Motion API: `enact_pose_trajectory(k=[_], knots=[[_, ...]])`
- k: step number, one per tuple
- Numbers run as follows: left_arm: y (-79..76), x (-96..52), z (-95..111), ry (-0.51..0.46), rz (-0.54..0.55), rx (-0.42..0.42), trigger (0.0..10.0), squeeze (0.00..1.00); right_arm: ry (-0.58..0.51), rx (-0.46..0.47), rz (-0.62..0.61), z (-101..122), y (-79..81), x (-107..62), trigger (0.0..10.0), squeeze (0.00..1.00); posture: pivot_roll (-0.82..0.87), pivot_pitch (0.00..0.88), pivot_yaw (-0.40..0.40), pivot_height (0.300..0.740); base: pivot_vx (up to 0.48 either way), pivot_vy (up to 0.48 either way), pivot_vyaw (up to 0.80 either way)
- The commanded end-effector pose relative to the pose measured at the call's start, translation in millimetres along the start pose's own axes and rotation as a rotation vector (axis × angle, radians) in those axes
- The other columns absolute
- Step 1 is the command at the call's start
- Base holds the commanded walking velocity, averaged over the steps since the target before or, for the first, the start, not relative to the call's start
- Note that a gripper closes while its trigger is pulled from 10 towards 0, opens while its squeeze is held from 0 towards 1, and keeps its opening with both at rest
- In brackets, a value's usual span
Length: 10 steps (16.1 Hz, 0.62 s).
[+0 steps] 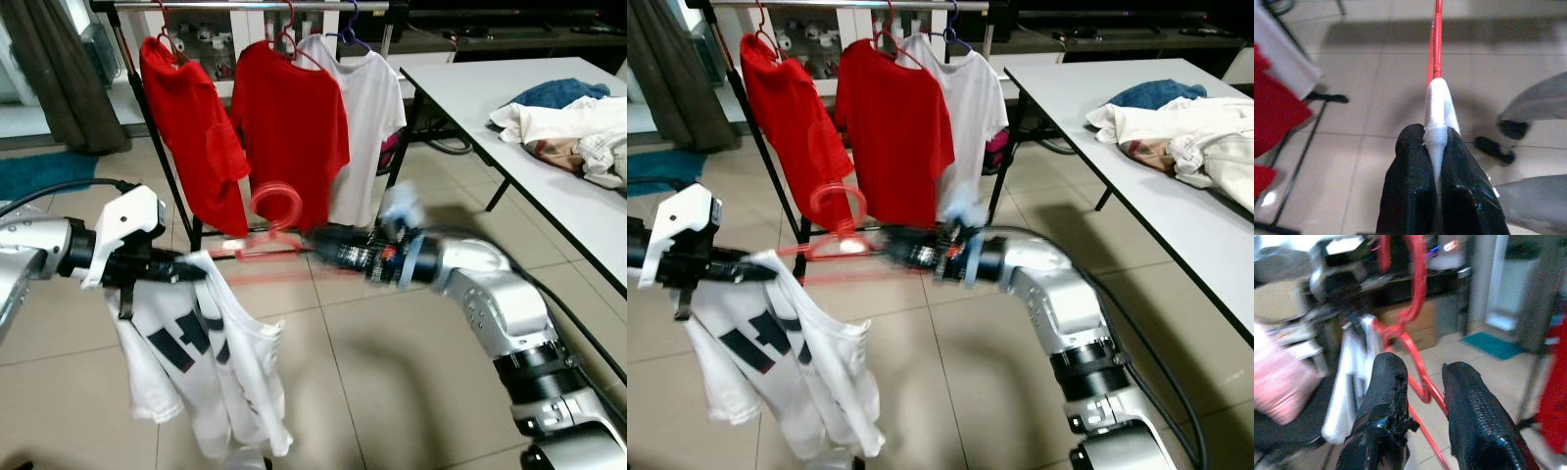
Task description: Hang hanger
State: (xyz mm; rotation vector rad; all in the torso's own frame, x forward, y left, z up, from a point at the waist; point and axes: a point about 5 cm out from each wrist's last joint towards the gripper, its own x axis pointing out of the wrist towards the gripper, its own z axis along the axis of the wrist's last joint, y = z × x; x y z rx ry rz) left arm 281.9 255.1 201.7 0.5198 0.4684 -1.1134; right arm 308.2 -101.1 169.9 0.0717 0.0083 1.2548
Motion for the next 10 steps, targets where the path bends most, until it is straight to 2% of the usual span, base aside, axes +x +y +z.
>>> enact_pose_trajectory(k=[1, 2, 3, 4, 5, 6, 7, 10], knots=[[5.1, -3.6, 0, -0.002, 0.07, 0.011, 0.0, 0.0, -0.045, -0.028, -0.034, 11, -5.3, -3.0, 10.0, 1.0, 0.07, 0.002, 0.023, 0.74, 0.0, 0.0, 0.0], [8.8, -2.5, -3, -0.009, 0.112, 0.002, 0.0, 0.0, -0.083, -0.026, -0.09, 15, -9.6, -8.5, 10.0, 1.0, 0.06, 0.0, 0.034, 0.74, 0.0, 0.0, 0.0], [8.8, -2.5, -3, -0.009, 0.112, 0.002, 0.0, 0.0, -0.083, -0.026, -0.09, 15, -9.6, -8.5, 10.0, 1.0, 0.06, 0.0, 0.034, 0.74, 0.0, 0.0, 0.0], [10.4, -1.5, -4, -0.01, 0.125, 0.003, 0.0, 0.0, -0.111, -0.028, -0.128, 18, -13.0, -11.1, 10.0, 1.0, 0.06, 0.0, 0.035, 0.74, 0.0, 0.0, 0.0], [13.4, -0.3, -1, -0.025, 0.136, 0.013, 0.0, 0.0, -0.156, -0.014, -0.114, 23, -9.8, -12.0, 10.0, 1.0, 0.06, 0.0, 0.044, 0.74, 0.0, 0.0, 0.0], [17.1, 1.0, 8, -0.069, 0.137, 0.032, 0.0, 0.0, -0.168, -0.006, -0.012, 24, 5.4, -7.2, 10.0, 1.0, 0.06, 0.0, 0.052, 0.74, 0.0, 0.0, 0.0], [19.3, 1.4, 16, -0.103, 0.132, 0.042, 0.0, 0.0, -0.124, -0.014, 0.076, 17, 20.1, 1.4, 10.0, 1.0, 0.06, 0.0, 0.053, 0.74, 0.0, 0.0, 0.0], [21.0, 3.3, 33, -0.149, 0.117, 0.074, 0.0, 0.0, -0.051, -0.044, 0.095, -3, 32.3, 26.7, 10.0, 1.0, 0.07, 0.0, 0.05, 0.74, 0.0, 0.0, 0.0]])
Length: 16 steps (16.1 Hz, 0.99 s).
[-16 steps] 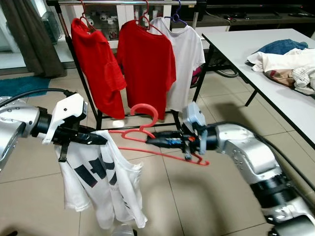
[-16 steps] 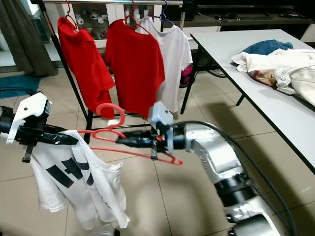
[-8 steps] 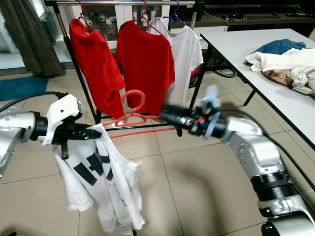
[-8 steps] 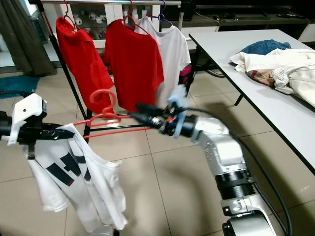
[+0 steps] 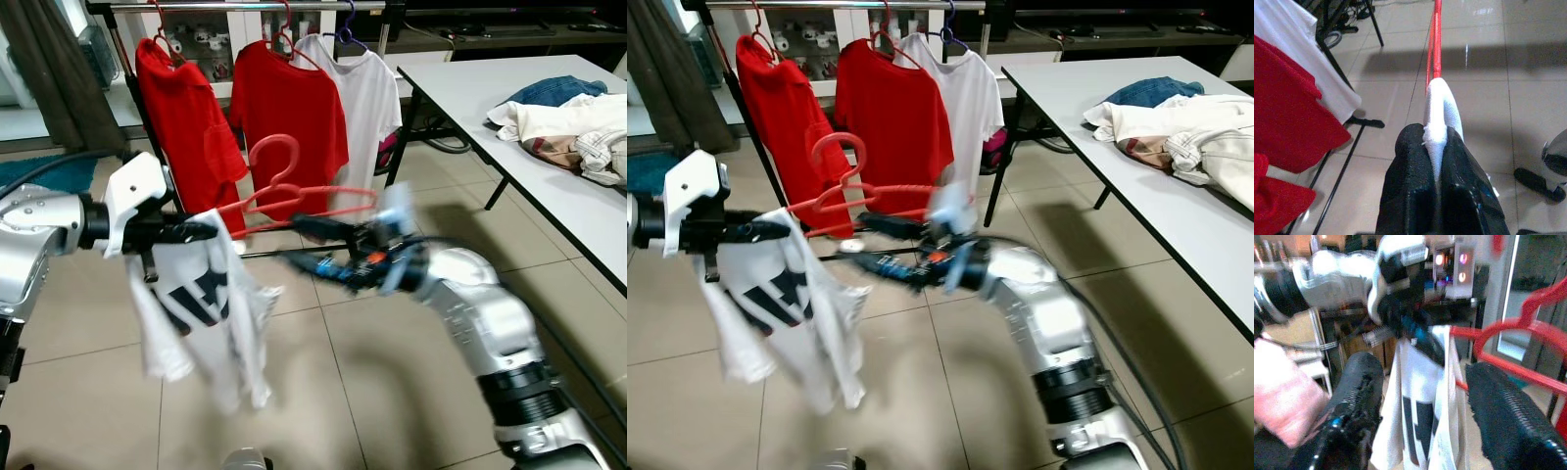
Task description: Hang hanger
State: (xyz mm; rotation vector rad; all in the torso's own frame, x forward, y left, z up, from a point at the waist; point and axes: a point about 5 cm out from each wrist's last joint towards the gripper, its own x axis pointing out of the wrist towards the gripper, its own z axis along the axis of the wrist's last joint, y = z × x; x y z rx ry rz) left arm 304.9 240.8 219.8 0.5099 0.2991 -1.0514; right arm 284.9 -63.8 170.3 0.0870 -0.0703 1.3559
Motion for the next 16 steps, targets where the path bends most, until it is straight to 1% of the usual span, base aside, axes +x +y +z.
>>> enact_pose_trajectory(k=[1, 2, 3, 4, 6, 9, 11, 16], knots=[[2.4, -2.5, 13, -0.035, 0.007, 0.028, 0.0, 0.0, 0.048, -0.032, -0.002, -7, 1.5, 6.5, 10.0, 1.0, 0.08, 0.0, 0.05, 0.74, 0.0, 0.0, 0.0], [1.2, -1.4, 16, -0.051, -0.004, 0.03, 0.0, 0.0, 0.068, -0.043, -0.002, -9, 3.3, 12.0, 10.0, 0.62, 0.08, 0.0, 0.05, 0.74, 0.0, 0.0, 0.0], [0.0, -0.8, 18, -0.058, -0.012, 0.032, 0.0, 0.0, 0.074, -0.049, -0.013, -10, 2.9, 14.8, 10.0, 0.18, 0.08, 0.0, 0.052, 0.74, 0.0, 0.0, 0.0], [-3.7, 0.5, 25, -0.078, -0.034, 0.041, 0.0, 0.0, 0.107, -0.082, -0.062, -14, 0.1, 20.9, 10.0, 0.0, 0.09, 0.0, 0.05, 0.74, 0.0, 0.0, 0.0], [-6.2, -0.1, 31, -0.089, -0.047, 0.048, 0.0, 0.0, 0.154, -0.117, -0.069, -20, -0.3, 21.7, 10.0, 0.0, 0.09, 0.0, 0.049, 0.74, 0.0, 0.0, 0.0], [-8.4, -0.6, 37, -0.109, -0.057, 0.051, 0.0, 0.0, 0.161, -0.124, -0.07, -24, 1.1, 25.3, 10.0, 0.0, 0.09, 0.0, 0.049, 0.74, 0.0, 0.0, 0.0], [-8.1, 0.5, 41, -0.119, -0.051, 0.053, 0.0, 0.0, 0.169, -0.116, -0.029, -28, 6.1, 29.8, 10.0, 0.0, 0.09, 0.0, 0.051, 0.74, 0.0, 0.0, 0.0], [-7.9, 1.8, 52, -0.152, -0.053, 0.063, 0.0, 0.0, 0.21, -0.081, 0.063, -42, 14.0, 33.5, 10.0, 0.0, 0.09, 0.0, 0.054, 0.74, 0.0, 0.0, 0.0]])
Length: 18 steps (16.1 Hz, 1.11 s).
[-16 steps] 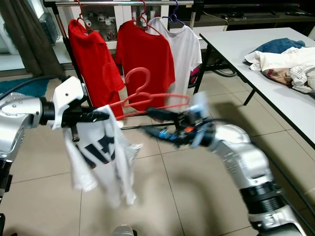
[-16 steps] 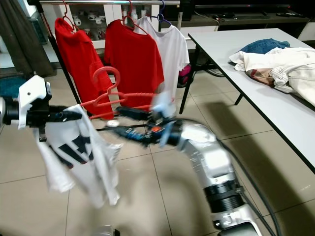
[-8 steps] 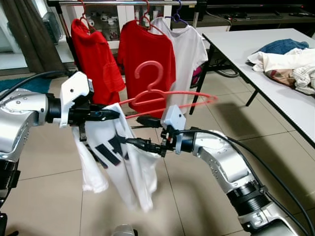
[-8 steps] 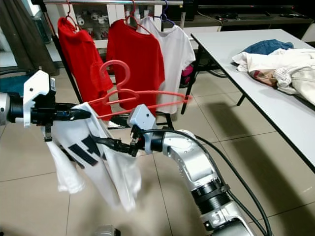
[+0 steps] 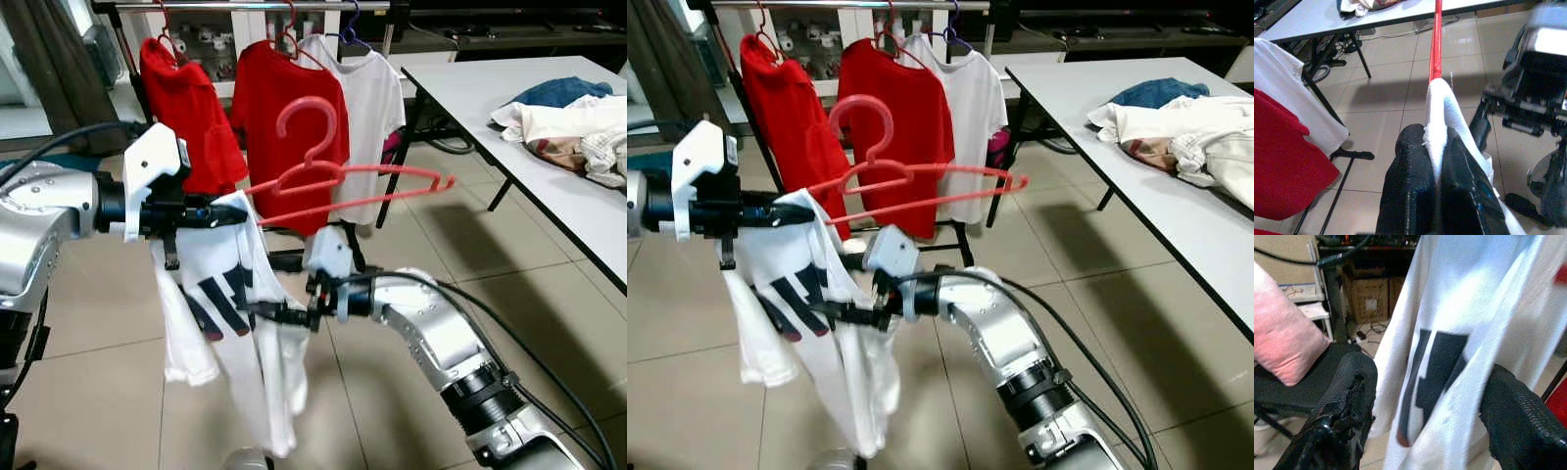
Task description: Hang hanger
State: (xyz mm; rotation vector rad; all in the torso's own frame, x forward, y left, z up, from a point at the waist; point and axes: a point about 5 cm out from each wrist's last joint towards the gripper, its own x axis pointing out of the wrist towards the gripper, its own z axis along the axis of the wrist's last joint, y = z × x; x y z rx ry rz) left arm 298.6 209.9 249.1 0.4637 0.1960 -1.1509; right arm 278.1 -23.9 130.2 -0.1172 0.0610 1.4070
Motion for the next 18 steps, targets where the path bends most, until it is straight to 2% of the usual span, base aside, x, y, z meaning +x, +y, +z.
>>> enact_pose_trajectory(k=[1, 4, 6, 9, 11, 12, 13, 14, 16, 18], knots=[[2.8, -2.8, 13, -0.039, 0.016, 0.034, 0.0, 0.0, 0.013, -0.016, 0.02, -1, 0.5, 1.9, 10.0, 0.0, 0.09, 0.0, 0.055, 0.74, 0.0, 0.0, 0.0], [4.5, -5.2, 25, -0.085, 0.016, 0.037, 0.0, 0.0, 0.086, 0.035, 0.06, -24, 1.6, 10.4, 10.0, 0.0, 0.09, 0.0, 0.057, 0.74, 0.0, 0.0, 0.0], [8.1, -12.1, 33, -0.112, 0.036, 0.045, 0.0, 0.0, 0.18, 0.056, 0.074, -46, 1.6, 7.0, 10.0, 0.0, 0.09, 0.0, 0.053, 0.74, 0.0, 0.0, 0.0], [9.5, -18.6, 38, -0.125, 0.045, 0.048, 0.0, 0.0, 0.283, 0.103, 0.023, -70, -5.3, -5.9, 10.0, 0.0, 0.1, 0.0, 0.051, 0.74, 0.0, 0.0, 0.0], [12.1, -27.2, 37, -0.108, 0.069, 0.052, 0.0, 0.0, 0.386, 0.155, -0.053, -94, -11.8, -28.6, 10.0, 0.0, 0.1, 0.0, 0.049, 0.74, 0.0, 0.0, 0.0], [12.1, -31.3, 32, -0.073, 0.077, 0.053, 0.0, 0.0, 0.437, 0.162, -0.1, -102, -16.0, -43.1, 6.5, 0.0, 0.1, 0.0, 0.051, 0.74, 0.0, 0.0, 0.0], [10.6, -35.2, 26, -0.047, 0.075, 0.042, 0.0, 0.0, 0.477, 0.165, -0.147, -108, -20.7, -58.8, 2.2, 0.0, 0.1, 0.0, 0.054, 0.74, 0.0, 0.0, 0.0], [8.3, -38.6, 18, -0.017, 0.071, 0.033, 0.0, 0.0, 0.512, 0.17, -0.194, -113, -24.8, -74.5, 0.0, 0.0, 0.09, 0.0, 0.054, 0.74, 0.0, 0.0, 0.0], [3.9, -41.2, 8, 0.028, 0.061, 0.021, 0.0, 0.0, 0.587, 0.164, -0.273, -120, -31.7, -101.3, 0.0, 0.0, 0.09, 0.0, 0.058, 0.74, 0.0, 0.0, 0.0], [-4.3, -43.7, -2, 0.045, 0.04, -0.011, 0.0, 0.0, 0.643, 0.186, -0.414, -123, -41.8, -136.2, 0.0, 0.0, 0.08, 0.0, 0.059, 0.74, 0.0, 0.0, 0.0]])
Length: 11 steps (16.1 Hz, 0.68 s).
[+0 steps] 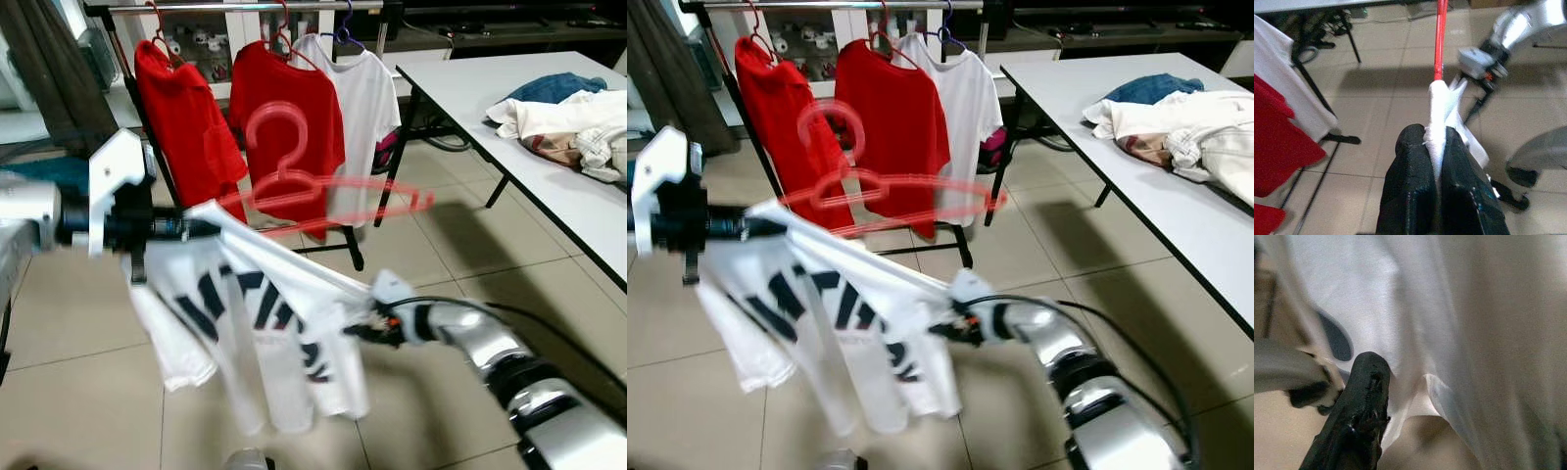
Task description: Hang hanger
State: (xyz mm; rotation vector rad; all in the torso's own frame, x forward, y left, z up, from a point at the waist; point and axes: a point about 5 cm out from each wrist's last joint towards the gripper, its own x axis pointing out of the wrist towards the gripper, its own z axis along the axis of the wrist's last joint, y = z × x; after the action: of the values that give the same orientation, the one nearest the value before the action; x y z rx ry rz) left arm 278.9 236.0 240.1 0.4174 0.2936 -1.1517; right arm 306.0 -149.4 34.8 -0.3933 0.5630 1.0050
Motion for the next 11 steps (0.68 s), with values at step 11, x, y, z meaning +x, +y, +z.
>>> enact_pose_trajectory(k=[11], knots=[[-33.0, -30.2, -62, 0.424, 0.105, 0.0, 0.0, 0.0, 0.055, 0.042, -0.525, -3, -84.6, -89.1, 0.0, 0.0, 0.07, 0.0, 0.055, 0.74, 0.0, 0.0, 0.0]])
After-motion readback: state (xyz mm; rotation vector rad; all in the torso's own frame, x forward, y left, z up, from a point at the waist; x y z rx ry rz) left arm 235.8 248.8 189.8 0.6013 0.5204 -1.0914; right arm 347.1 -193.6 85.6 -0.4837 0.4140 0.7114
